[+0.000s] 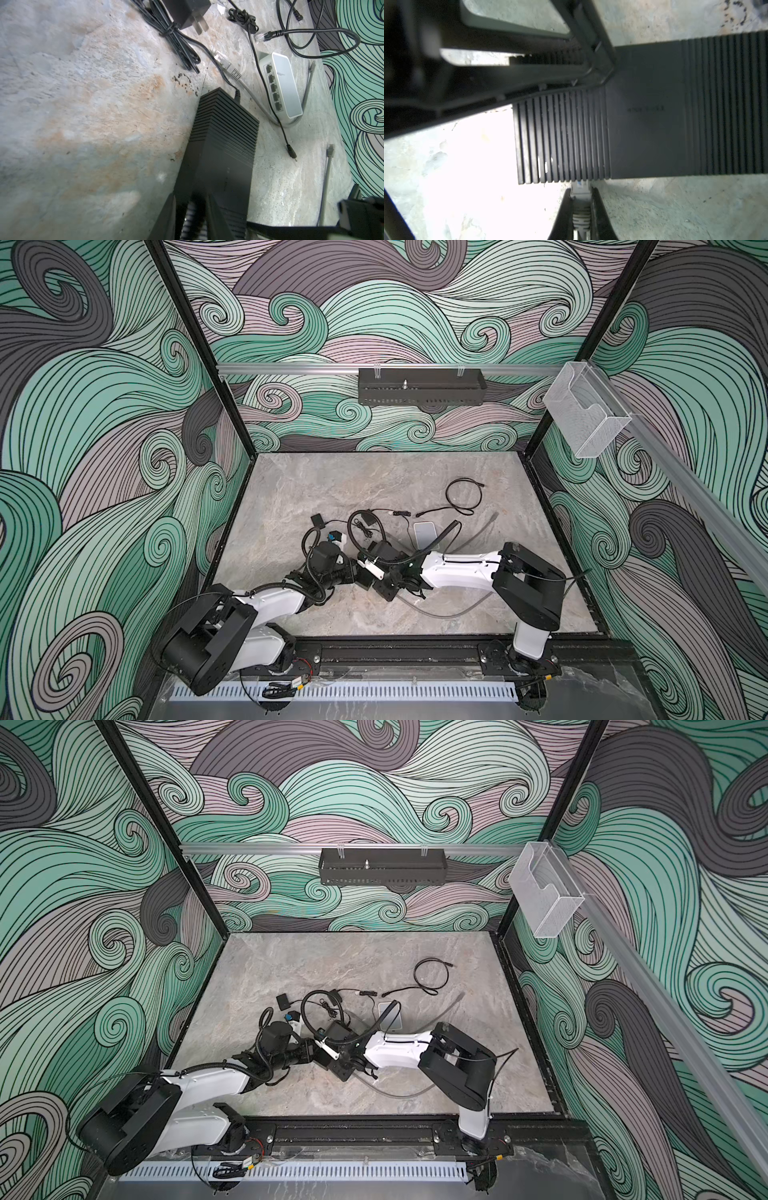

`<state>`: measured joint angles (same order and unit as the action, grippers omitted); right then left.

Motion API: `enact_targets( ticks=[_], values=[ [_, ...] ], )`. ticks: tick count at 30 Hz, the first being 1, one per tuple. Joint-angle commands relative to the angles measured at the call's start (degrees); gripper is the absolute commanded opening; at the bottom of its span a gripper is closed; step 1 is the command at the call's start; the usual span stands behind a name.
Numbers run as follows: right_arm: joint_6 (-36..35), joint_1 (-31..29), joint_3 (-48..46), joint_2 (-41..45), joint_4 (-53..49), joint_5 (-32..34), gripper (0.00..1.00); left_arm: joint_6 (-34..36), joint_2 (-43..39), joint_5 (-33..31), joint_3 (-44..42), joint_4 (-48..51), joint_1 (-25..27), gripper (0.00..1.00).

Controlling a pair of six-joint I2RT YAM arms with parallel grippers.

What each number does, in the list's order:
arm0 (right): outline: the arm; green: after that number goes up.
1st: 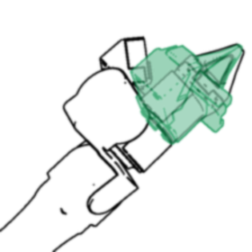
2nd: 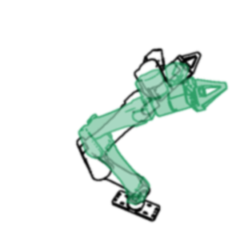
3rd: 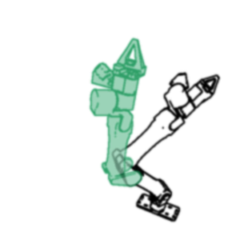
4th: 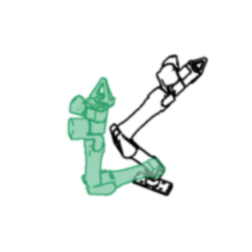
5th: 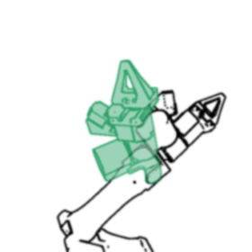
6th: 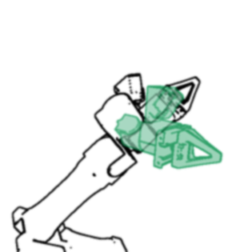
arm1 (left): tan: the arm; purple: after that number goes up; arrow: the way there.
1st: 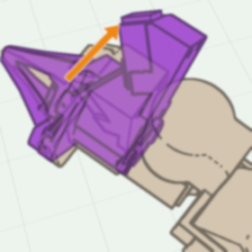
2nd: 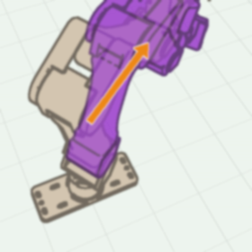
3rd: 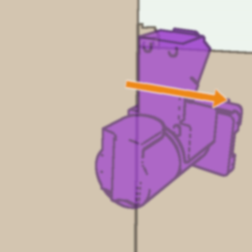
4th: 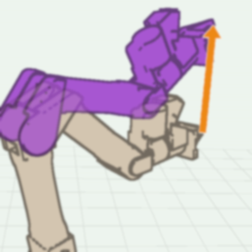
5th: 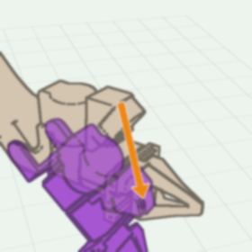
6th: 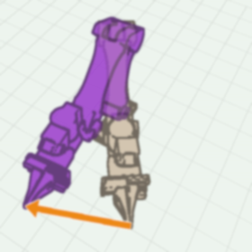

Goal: Insert the plug into the switch port

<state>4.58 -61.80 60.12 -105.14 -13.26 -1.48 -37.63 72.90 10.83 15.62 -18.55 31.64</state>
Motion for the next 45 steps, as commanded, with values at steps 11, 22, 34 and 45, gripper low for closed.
enact_targets(
  ticks=[11, 22, 34, 45],
  values=[
    [0.4, 0.6, 6.4, -2.1, 25.5, -0.6, 0.00, -2.0, 2.9, 17.5, -2.2, 9.6, 6.2, 0.24],
    [-1.9, 1.9, 15.3, -4.0, 22.2, -3.5, 0.00, -6.3, 6.4, 16.9, -3.4, 3.7, 11.0, 0.23],
    [-0.3, 2.8, -1.0, 2.2, 28.5, -5.2, 0.00, -2.5, -4.3, 11.0, -0.3, 18.5, 9.8, 0.31],
    [-2.6, 2.2, -11.0, 7.5, 24.8, -6.8, 0.00, 0.7, -8.1, 10.6, 8.0, 29.9, 3.7, 0.63]
  ],
)
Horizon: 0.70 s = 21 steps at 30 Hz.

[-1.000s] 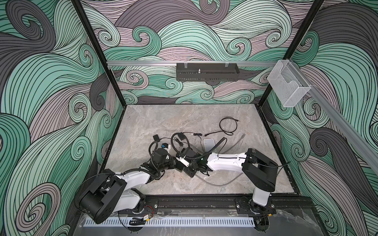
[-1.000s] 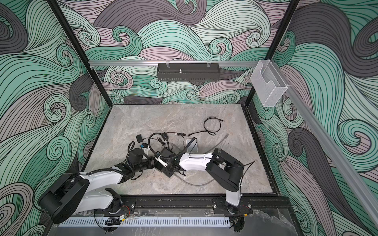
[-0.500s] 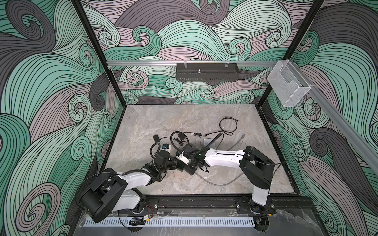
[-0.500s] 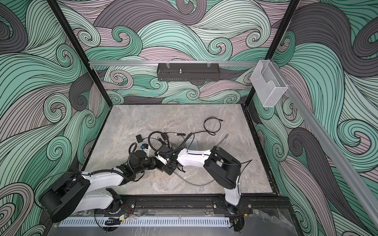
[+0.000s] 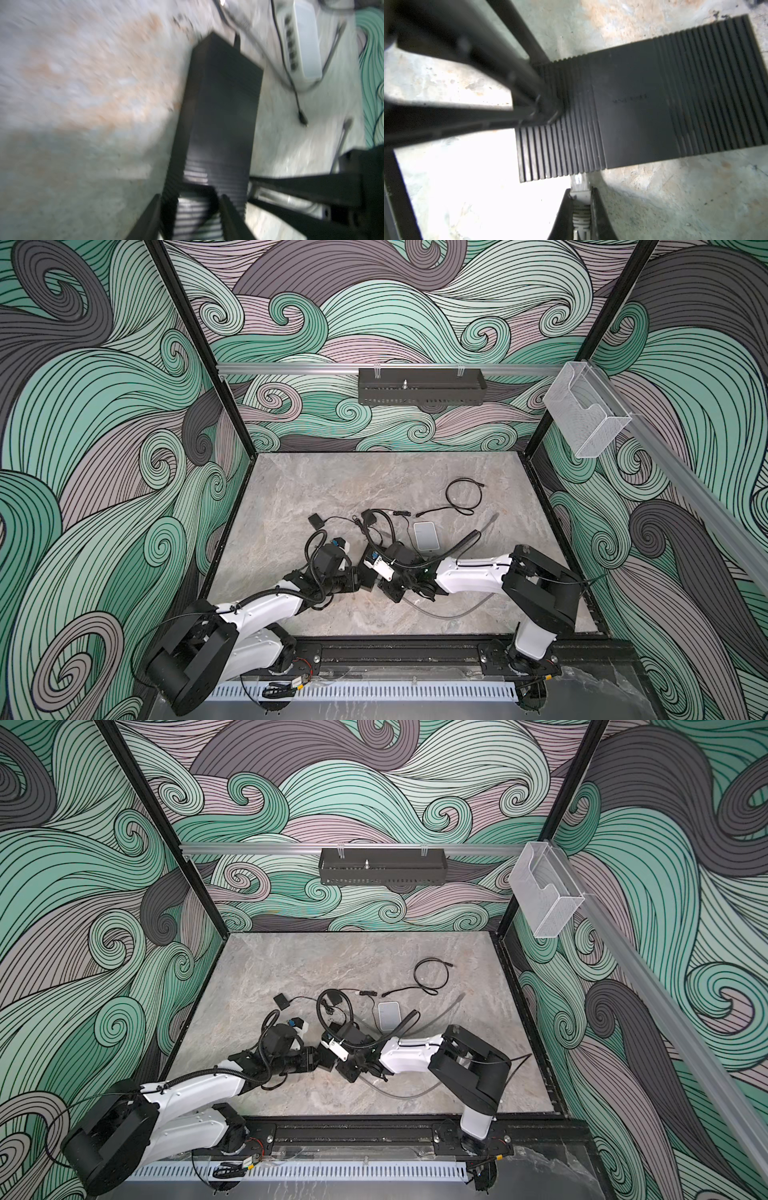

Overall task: Insert the plug into the switch port
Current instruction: 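Open the right gripper off the plug while the left gripper releases the switch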

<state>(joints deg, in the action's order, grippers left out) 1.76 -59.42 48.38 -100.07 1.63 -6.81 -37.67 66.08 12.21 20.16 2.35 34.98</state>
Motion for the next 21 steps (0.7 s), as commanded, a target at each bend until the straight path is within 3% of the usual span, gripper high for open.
enact_targets(
  ticks=[1, 3, 7, 11, 16, 21],
  values=[
    [0.3, -0.5, 0.5, 2.5, 9.2, -1.4, 0.00, 0.6, -2.5, 8.3, 5.6, 11.7, 0.2, 0.76],
    [0.3, -1.1, 0.4, 2.6, 7.8, -1.0, 0.00, 0.3, -6.0, 5.5, 9.9, 17.8, 0.2, 0.85],
    [3.1, -2.8, 1.0, 2.5, 5.9, 1.1, 0.01, 1.5, -15.3, -3.6, 19.8, 31.8, -0.4, 0.88],
    [9.1, -4.6, 1.8, 1.3, 6.5, 2.4, 0.06, 2.9, -25.0, -10.0, 25.4, 38.2, -1.3, 0.95],
    [12.5, -7.6, 5.0, -3.0, 5.5, 3.3, 0.06, 5.7, -30.3, -13.1, 31.6, 45.6, -1.8, 0.98],
    [12.4, -9.9, 8.3, -7.0, 4.0, 3.4, 0.08, 8.5, -33.5, -15.2, 32.0, 46.9, -1.9, 0.99]
  ],
)
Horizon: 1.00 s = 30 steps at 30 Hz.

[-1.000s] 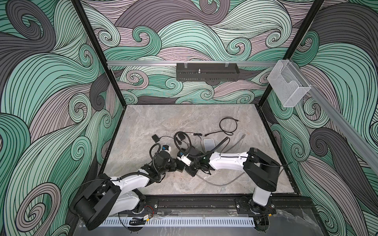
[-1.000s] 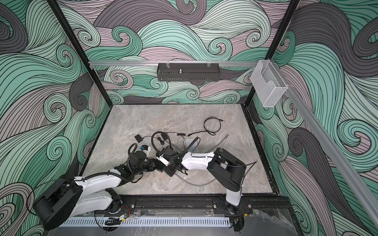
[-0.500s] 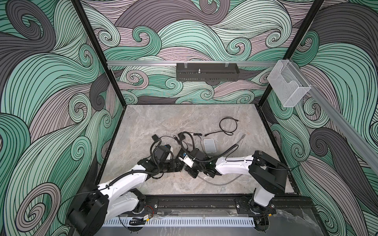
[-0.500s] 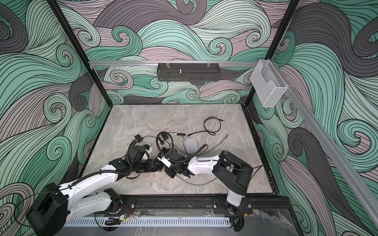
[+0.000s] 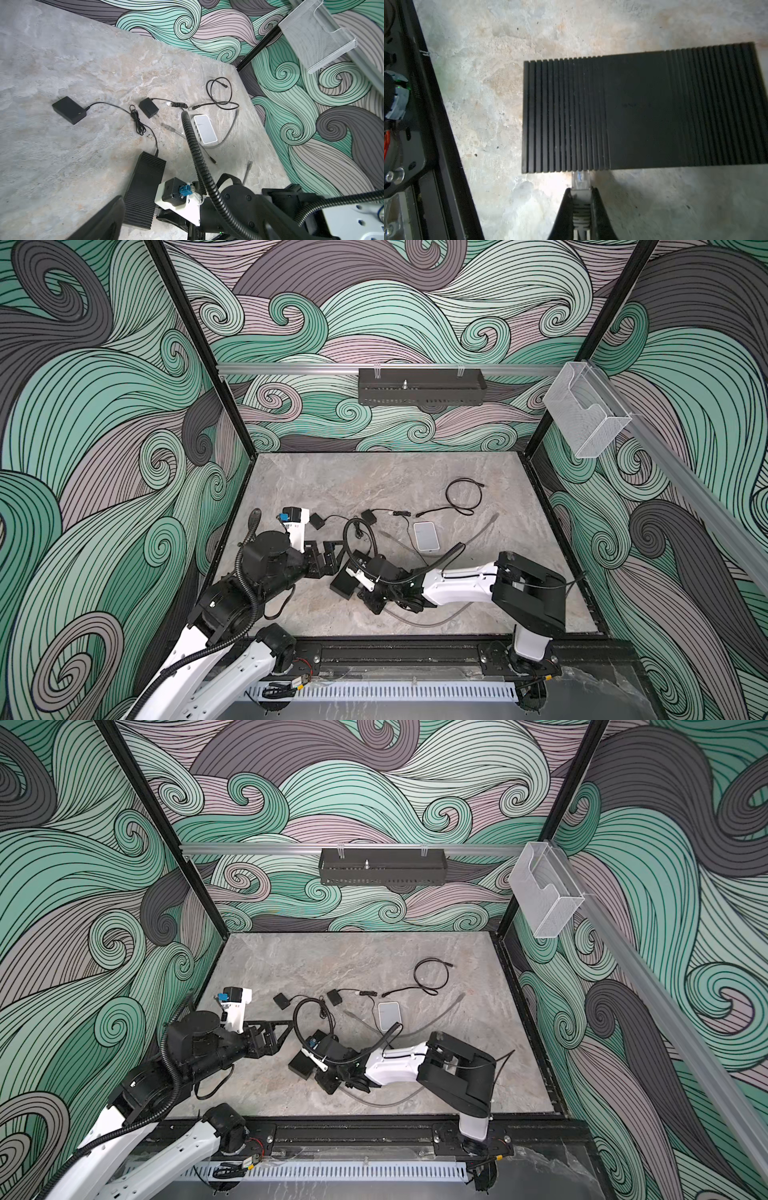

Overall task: Insert the plug into the switch port
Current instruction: 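Open the right gripper off the plug while the left gripper releases the switch, then grasp a second grey ethernet plug with the right gripper while the left moves inward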

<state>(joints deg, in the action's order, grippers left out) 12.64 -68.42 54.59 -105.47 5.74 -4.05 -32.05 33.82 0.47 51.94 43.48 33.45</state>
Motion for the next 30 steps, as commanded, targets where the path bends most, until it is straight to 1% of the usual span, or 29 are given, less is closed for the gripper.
enact_targets(
  ticks=[1, 2, 3, 6, 10, 12, 14, 16, 18, 20, 23, 24, 26, 27, 30],
  values=[
    [1.2, -0.9, 2.5, -1.7, -0.6, 0.7, 0.10, 3.2, -1.7, -3.8, -0.1, 5.8, -0.4, 0.99],
    [0.9, -1.0, 2.6, -1.6, -1.2, 0.9, 0.17, 3.2, -2.2, -4.1, -0.5, 5.9, -0.4, 0.99],
    [0.4, -1.0, 2.6, -1.2, -1.7, 1.3, 0.26, 3.3, -2.6, -4.1, -1.0, 6.0, -0.4, 0.99],
    [-2.1, -1.0, 1.3, 2.7, -4.5, 2.4, 0.43, 3.4, -3.2, -3.5, -2.0, 5.9, -0.4, 0.99],
    [-4.7, -0.6, -3.0, 11.6, -8.1, 4.9, 0.55, 4.3, -3.0, -3.9, -2.3, 5.3, -0.5, 0.98],
    [-4.4, 1.0, -5.4, 17.0, -10.5, 5.4, 0.58, 4.5, -2.2, -4.0, -2.5, 4.6, -0.5, 0.99],
    [-2.2, 4.6, -7.5, 21.9, -12.7, 4.7, 0.58, 4.6, -0.5, -3.7, -2.7, 4.0, -0.6, 0.99],
    [1.6, 10.2, -9.4, 26.6, -15.5, 2.9, 0.57, 5.2, 2.5, -2.4, -2.5, 3.4, -1.0, 0.99],
    [5.4, 16.6, -10.7, 30.4, -18.7, 0.9, 0.57, 6.2, 6.0, 0.3, -2.2, 1.7, -1.8, 0.98],
    [6.7, 22.6, -10.8, 32.7, -22.7, -0.3, 0.56, 7.5, 10.1, 4.9, -1.7, -0.9, -3.2, 0.96],
    [1.9, 27.6, -9.5, 32.2, -28.3, -2.4, 0.54, 10.2, 17.2, 14.1, -0.2, -5.4, -5.6, 0.91],
    [-0.1, 28.7, -8.4, 31.4, -29.8, -3.0, 0.53, 11.0, 20.2, 17.5, 1.0, -6.2, -6.2, 0.88],
    [-4.0, 29.6, -6.6, 28.9, -31.7, -4.5, 0.50, 12.5, 25.6, 21.7, 4.5, -5.9, -7.2, 0.82],
    [-5.9, 29.7, -5.4, 27.7, -31.9, -6.4, 0.49, 13.4, 28.0, 23.3, 6.6, -5.2, -7.6, 0.79],
    [-9.8, 29.7, -2.0, 22.9, -31.0, -11.0, 0.47, 16.0, 32.5, 25.0, 11.8, -3.1, -9.0, 0.78]
  ],
)
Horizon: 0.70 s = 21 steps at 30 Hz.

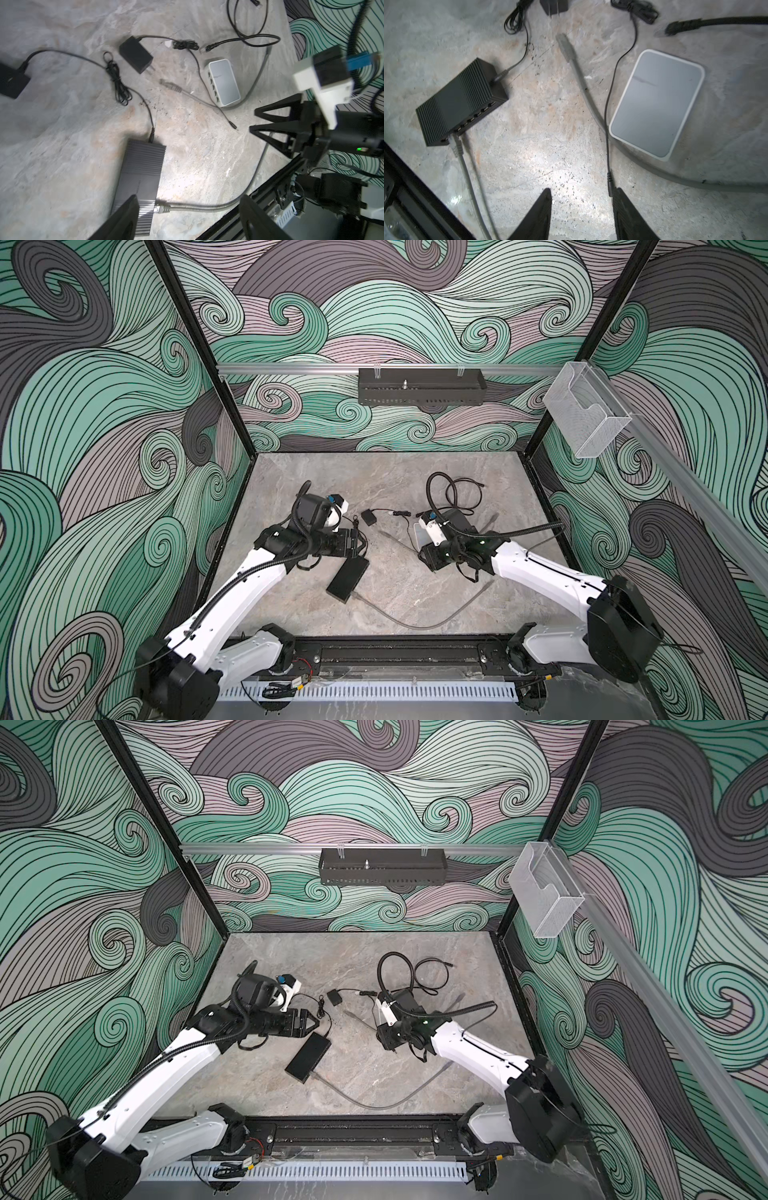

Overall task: Insert the plug into the switch port
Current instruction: 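Grasp a second grey ethernet plug with the right gripper while the left moves inward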

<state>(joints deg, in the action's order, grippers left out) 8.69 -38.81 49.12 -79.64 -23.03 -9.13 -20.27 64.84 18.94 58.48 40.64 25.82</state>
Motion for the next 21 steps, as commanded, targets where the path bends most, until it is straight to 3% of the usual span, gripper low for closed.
enact_targets(
  ticks=[1, 8, 11, 16, 21],
  values=[
    [-7.0, 0.1, 4.7, -5.0, -1.9, -6.3, 0.47, 4.8, 2.3, 6.7, 6.1, -0.2, -1.8, 0.78],
    [-12.5, 0.2, 19.5, -23.3, -3.5, -4.3, 0.44, 4.3, 3.6, 9.2, 2.3, -5.9, -4.3, 0.78],
    [-13.0, 0.5, 24.7, -29.1, -3.9, -1.8, 0.39, 0.9, 2.4, 15.1, -1.2, -11.7, -7.6, 0.77],
    [-14.3, 0.8, 29.8, -35.3, -5.1, 0.3, 0.38, 0.7, 2.4, 16.5, -1.4, -11.6, -9.1, 0.77],
    [-15.2, 1.0, 29.6, -36.7, -5.2, -2.3, 0.37, 0.9, 2.8, 18.4, -1.3, -11.7, -9.9, 0.76]
  ],
)
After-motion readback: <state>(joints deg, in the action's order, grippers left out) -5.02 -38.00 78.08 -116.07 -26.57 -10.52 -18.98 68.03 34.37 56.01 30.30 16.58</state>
